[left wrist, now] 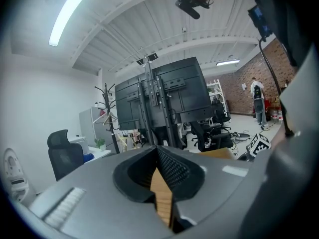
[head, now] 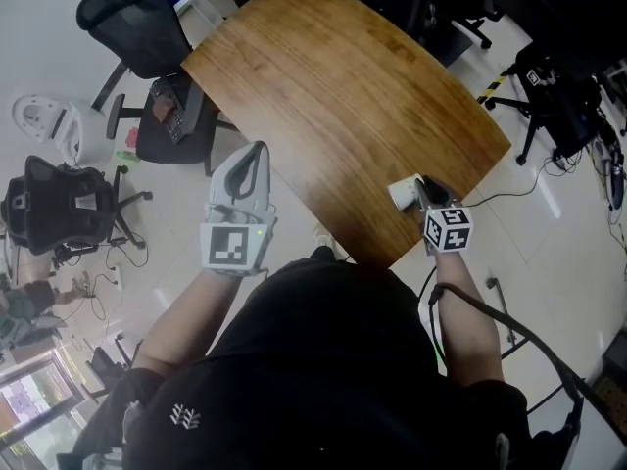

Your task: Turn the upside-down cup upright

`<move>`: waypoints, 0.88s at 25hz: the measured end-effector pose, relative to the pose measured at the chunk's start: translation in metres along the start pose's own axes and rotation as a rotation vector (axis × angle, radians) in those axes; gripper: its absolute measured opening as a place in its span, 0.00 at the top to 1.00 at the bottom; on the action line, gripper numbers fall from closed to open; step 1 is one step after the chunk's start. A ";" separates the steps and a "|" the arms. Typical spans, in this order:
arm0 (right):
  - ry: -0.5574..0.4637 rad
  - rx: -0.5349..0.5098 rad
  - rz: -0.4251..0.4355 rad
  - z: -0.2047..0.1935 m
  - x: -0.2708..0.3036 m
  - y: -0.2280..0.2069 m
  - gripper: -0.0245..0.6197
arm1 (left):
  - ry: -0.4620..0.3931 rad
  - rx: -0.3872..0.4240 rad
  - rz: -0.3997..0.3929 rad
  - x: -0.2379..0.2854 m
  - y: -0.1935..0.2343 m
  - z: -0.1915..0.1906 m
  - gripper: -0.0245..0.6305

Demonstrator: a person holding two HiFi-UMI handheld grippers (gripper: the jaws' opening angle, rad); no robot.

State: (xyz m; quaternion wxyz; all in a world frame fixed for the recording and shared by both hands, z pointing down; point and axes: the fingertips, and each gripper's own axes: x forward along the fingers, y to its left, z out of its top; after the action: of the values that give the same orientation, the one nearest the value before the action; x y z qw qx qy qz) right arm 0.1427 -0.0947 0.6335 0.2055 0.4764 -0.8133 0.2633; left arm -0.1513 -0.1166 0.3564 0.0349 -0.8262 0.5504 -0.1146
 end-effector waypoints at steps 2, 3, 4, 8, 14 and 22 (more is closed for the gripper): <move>-0.009 -0.052 -0.008 0.007 -0.001 0.005 0.87 | -0.002 -0.002 0.002 0.000 0.002 0.001 0.96; -0.015 -0.081 -0.011 0.011 -0.002 0.007 0.88 | -0.005 -0.002 0.004 -0.001 0.003 0.001 0.96; -0.020 -0.109 -0.013 0.015 -0.002 0.011 0.89 | -0.010 -0.003 0.007 -0.001 0.004 0.002 0.96; -0.037 -0.222 -0.016 0.032 -0.003 0.023 0.92 | -0.013 -0.011 0.008 -0.001 0.005 0.002 0.96; -0.027 -0.281 -0.013 0.038 0.001 0.034 0.95 | -0.008 -0.016 0.005 -0.003 0.003 -0.001 0.96; 0.008 -0.250 -0.028 0.021 0.005 0.028 0.95 | -0.007 -0.015 0.007 -0.002 0.007 -0.002 0.96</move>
State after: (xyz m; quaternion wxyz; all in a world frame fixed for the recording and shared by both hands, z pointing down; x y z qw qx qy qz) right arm 0.1139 -0.0996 0.6140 0.2702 0.4575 -0.8321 0.1590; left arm -0.1589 -0.1173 0.3565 0.0313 -0.8250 0.5539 -0.1074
